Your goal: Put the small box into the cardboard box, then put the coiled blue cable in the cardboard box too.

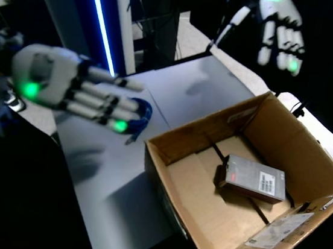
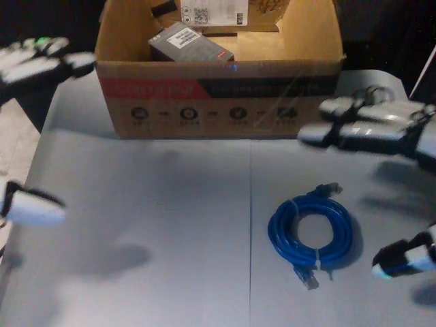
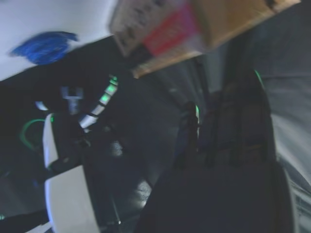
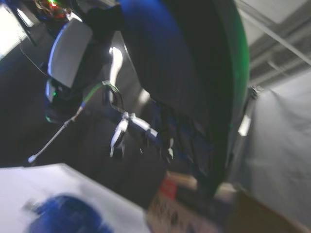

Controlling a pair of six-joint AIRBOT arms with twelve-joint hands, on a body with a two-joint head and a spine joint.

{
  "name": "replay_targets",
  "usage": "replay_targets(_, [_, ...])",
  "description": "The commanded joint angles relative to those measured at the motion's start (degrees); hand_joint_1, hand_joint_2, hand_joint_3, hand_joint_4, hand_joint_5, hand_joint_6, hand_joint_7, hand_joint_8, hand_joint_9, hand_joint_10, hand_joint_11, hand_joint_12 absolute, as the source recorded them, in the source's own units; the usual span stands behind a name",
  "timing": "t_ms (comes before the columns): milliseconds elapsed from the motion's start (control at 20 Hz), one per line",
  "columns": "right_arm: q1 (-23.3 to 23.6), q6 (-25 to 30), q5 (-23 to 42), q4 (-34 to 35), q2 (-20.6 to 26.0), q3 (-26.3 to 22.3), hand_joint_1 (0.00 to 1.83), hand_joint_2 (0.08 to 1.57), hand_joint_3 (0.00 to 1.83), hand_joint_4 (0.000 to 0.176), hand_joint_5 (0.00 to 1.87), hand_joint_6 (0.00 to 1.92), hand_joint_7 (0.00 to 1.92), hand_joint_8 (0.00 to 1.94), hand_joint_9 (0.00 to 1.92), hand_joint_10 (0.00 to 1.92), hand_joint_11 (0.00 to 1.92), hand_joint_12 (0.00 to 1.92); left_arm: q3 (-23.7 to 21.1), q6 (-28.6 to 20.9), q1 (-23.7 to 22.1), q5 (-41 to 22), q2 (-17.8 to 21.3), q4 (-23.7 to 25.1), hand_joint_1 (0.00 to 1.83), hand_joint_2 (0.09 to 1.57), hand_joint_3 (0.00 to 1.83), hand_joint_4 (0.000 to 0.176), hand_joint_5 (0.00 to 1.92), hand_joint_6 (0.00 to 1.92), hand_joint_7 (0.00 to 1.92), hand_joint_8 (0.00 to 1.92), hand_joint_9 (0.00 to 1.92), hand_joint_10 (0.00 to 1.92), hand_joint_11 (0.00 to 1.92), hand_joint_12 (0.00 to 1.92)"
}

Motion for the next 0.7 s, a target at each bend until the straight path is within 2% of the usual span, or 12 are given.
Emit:
replay_targets(0, [1.4,0.5,3.4,-0.3,-0.6,0.3,0.97,0.83,0.00,0.176,0.32,0.00,0.00,0.00,0.02,0.00,0.00,0.47,-0.4,-0.1,1.2,-9.9,0.7,-3.1,0.81,0.67,0.00,0.176,0.04,0.00,0.00,0.00,0.00,0.00,0.00,0.00])
replay_targets(50, [2.0,0.5,2.6,-1.8,-1.7,0.7,0.98,0.81,0.00,0.176,0.33,0.00,0.00,0.00,0.05,0.00,0.00,0.70,-1.2,-0.1,4.6,-12.6,0.9,-5.4,0.86,0.67,0.00,0.176,0.03,0.00,0.00,0.00,0.00,0.00,0.00,0.00])
replay_targets(100, [2.1,0.5,2.5,-1.9,-1.9,0.7,0.98,0.81,0.00,0.176,0.33,0.00,0.00,0.00,0.05,0.00,0.00,0.70,-1.3,0.0,4.9,-12.8,0.9,-5.6,0.86,0.67,0.00,0.176,0.03,0.00,0.00,0.00,0.00,0.00,0.00,0.00])
replay_targets(200, [2.6,0.5,1.0,-3.2,-2.9,1.3,1.02,0.76,0.00,0.176,0.30,0.00,0.00,0.00,0.07,0.00,0.00,0.85,-1.9,0.1,6.5,-13.8,1.0,-6.9,0.86,0.69,0.00,0.176,0.00,0.00,0.00,0.00,0.00,0.00,0.00,0.00])
replay_targets(250, [2.8,0.5,0.4,-3.5,-3.3,1.5,1.03,0.74,0.00,0.176,0.23,0.00,0.00,0.00,0.07,0.00,0.00,0.87,-2.0,0.2,6.8,-14.2,1.0,-7.2,0.87,0.69,0.00,0.176,0.00,0.00,0.00,0.00,0.00,0.00,0.00,0.00])
replay_targets(350, [2.9,0.5,-0.6,-4.0,-4.4,2.2,1.04,0.75,0.00,0.176,0.20,0.00,0.00,0.00,0.07,0.00,0.00,0.85,-2.4,0.2,7.6,-15.0,0.8,-7.7,0.87,0.69,0.00,0.176,0.00,0.00,0.00,0.00,0.00,0.00,0.00,0.00])
replay_targets(500, [4.2,0.5,-3.9,-5.4,-7.2,4.1,0.98,0.79,0.01,0.176,0.05,0.00,0.00,0.00,0.05,0.00,0.00,0.75,-2.6,0.2,8.5,-15.6,0.3,-8.4,0.82,0.70,0.00,0.170,0.00,0.00,0.00,0.00,0.00,0.00,0.00,0.00])
replay_targets(550, [5.1,0.5,-5.4,-6.4,-8.0,4.6,0.97,0.79,0.00,0.176,0.08,0.01,0.00,0.00,0.05,0.00,0.00,0.77,-2.6,0.1,8.6,-15.7,0.3,-8.5,0.81,0.70,0.00,0.173,0.00,0.00,0.00,0.00,0.00,0.00,0.00,0.00])
replay_targets(650, [5.4,0.5,-6.6,-7.1,-9.7,5.6,0.93,0.81,0.01,0.176,0.09,0.00,0.00,0.00,0.02,0.00,0.00,0.76,-2.7,0.1,9.0,-16.0,0.1,-8.7,0.79,0.71,0.01,0.164,0.00,0.00,0.00,0.00,0.00,0.00,0.00,0.00])
